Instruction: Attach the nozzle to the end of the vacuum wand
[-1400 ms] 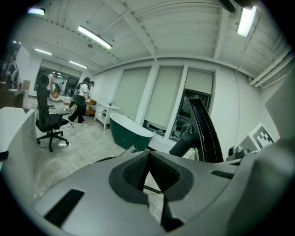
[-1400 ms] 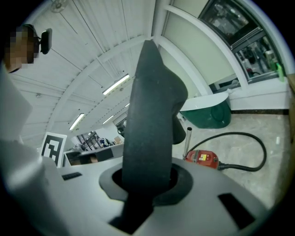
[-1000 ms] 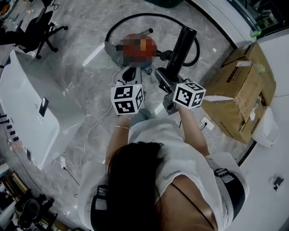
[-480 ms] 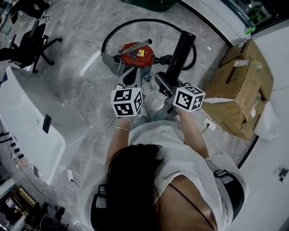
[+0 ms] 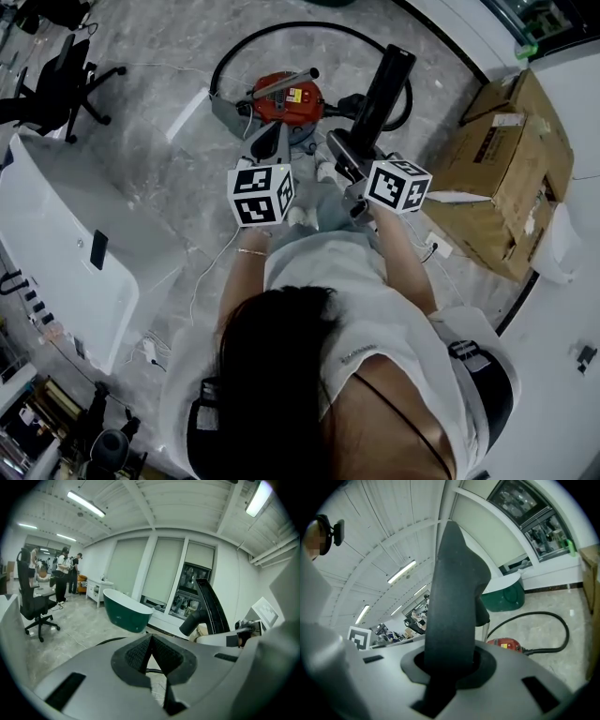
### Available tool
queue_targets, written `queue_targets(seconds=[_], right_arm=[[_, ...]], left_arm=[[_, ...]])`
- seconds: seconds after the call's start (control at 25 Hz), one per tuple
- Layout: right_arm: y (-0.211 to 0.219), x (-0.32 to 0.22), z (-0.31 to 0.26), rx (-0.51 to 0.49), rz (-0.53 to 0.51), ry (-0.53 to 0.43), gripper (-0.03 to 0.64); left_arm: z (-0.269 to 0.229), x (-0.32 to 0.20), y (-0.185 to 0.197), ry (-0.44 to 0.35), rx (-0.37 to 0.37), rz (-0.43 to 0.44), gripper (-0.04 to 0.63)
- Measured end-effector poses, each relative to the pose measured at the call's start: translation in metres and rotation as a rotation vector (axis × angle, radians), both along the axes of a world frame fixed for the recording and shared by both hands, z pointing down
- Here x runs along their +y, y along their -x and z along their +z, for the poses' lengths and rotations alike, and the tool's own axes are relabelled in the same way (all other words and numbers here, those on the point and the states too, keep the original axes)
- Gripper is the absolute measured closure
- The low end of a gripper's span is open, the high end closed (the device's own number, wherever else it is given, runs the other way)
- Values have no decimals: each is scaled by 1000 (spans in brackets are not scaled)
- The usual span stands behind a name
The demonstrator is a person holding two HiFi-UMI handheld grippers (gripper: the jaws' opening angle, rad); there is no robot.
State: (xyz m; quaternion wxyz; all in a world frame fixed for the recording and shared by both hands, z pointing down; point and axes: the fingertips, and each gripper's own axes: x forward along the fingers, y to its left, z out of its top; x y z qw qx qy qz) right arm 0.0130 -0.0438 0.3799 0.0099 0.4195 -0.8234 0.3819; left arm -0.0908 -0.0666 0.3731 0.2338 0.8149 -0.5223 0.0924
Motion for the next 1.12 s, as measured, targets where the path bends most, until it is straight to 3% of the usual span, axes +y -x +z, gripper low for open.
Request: queue_targets(seconds=[0.4, 0.72, 1.12], right_arm=[[-6, -39, 4, -27, -62, -2, 538], [-18, -80, 19, -59, -97, 26, 538], [-17, -114, 41, -130, -184, 72, 538]], left_arm=[[13, -29, -14, -8, -38, 6, 592], [40, -72, -21, 13, -139, 3, 588], [88, -106, -39, 97, -227, 94, 437]])
